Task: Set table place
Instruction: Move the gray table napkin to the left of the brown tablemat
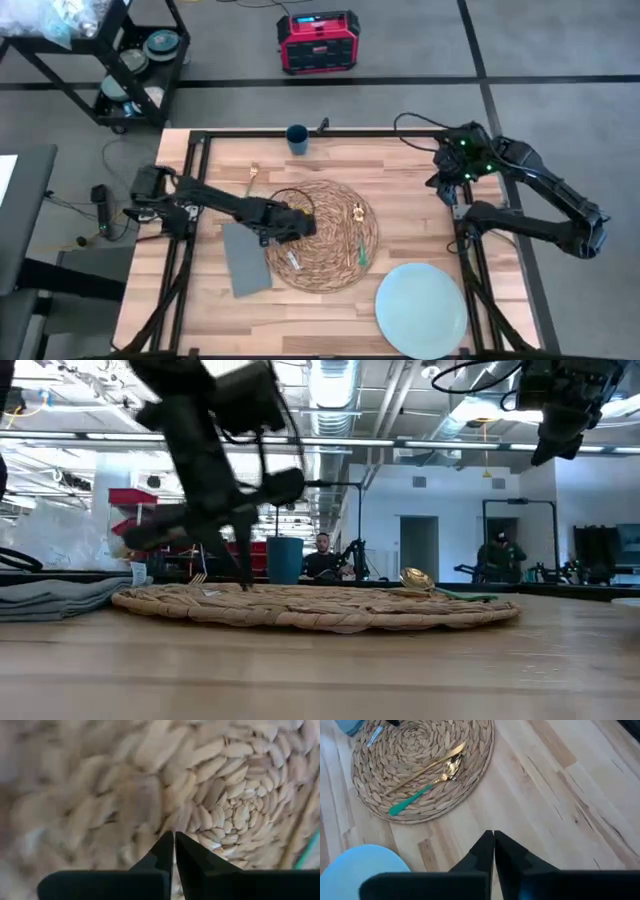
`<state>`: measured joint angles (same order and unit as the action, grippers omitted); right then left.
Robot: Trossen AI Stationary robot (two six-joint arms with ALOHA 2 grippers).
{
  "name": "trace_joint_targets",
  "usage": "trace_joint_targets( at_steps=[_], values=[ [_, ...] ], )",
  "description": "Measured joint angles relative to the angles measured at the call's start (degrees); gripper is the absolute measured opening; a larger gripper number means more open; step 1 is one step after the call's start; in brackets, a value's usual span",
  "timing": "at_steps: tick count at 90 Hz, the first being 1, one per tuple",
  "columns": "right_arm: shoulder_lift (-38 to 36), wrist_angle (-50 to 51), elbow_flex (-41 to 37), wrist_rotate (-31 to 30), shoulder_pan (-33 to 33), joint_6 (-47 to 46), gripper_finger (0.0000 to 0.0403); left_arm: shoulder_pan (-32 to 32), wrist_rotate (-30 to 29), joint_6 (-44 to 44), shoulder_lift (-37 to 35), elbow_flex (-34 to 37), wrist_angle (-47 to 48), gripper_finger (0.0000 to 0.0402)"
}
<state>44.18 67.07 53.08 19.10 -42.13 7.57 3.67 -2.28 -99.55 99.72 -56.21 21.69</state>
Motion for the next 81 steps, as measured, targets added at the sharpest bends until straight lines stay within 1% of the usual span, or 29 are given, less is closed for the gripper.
trace_joint_targets(
  at_steps=[5, 15, 22, 28, 39, 49, 54, 60, 66, 74, 81],
  values=[
    [-0.04, 0.33, 0.0, -0.01, 0.02, 0.0, 0.0, -0.35, 1.81, 2.3, 2.11, -2.33, -0.37, 0.0],
    [-0.48, 0.46, 0.0, 0.02, 0.02, 0.07, 0.0, -0.85, 3.6, 5.65, 5.38, -5.93, -0.13, 0.0],
    [-0.72, 0.53, 0.0, 0.17, 0.02, 0.45, 0.0, -1.15, 3.81, 7.29, 6.65, -7.48, -0.08, 0.0],
    [-1.14, 0.89, 0.0, 0.29, 0.03, 0.9, 0.0, -1.34, 3.53, 6.9, 6.84, -7.98, 0.92, 0.0],
    [-1.55, 1.65, 0.0, 0.3, 0.02, 1.94, 0.0, -1.38, 0.41, 5.1, 4.63, -7.82, 5.77, 0.0],
    [-1.53, 1.79, 0.0, 0.34, 0.02, 1.97, 0.0, -0.57, -3.4, 2.74, -0.5, -7.92, 8.87, 0.0],
    [-1.53, 1.85, 0.01, 0.32, 0.02, 2.19, 0.0, 0.76, -6.09, 1.18, -3.97, -9.51, 13.42, 0.0],
    [-1.51, 1.92, 0.02, 0.34, 0.02, 3.02, 0.0, 2.54, -9.67, -1.3, -7.21, -11.91, 21.06, 0.0],
    [-1.51, 1.95, 0.02, 0.43, 0.04, 3.5, 0.0, 4.34, -12.05, -3.66, -9.2, -14.17, 29.89, 0.0],
    [-1.46, 1.39, 0.02, 0.45, 0.04, 3.54, 0.0, 7.36, -12.36, -9.44, -10.79, -15.19, 41.74, 0.0],
    [-1.45, 1.24, 0.02, 0.45, 0.04, 3.65, 0.0, 10.44, -10.01, -16.16, -10.78, -14.05, 49.45, 0.0]
  ],
)
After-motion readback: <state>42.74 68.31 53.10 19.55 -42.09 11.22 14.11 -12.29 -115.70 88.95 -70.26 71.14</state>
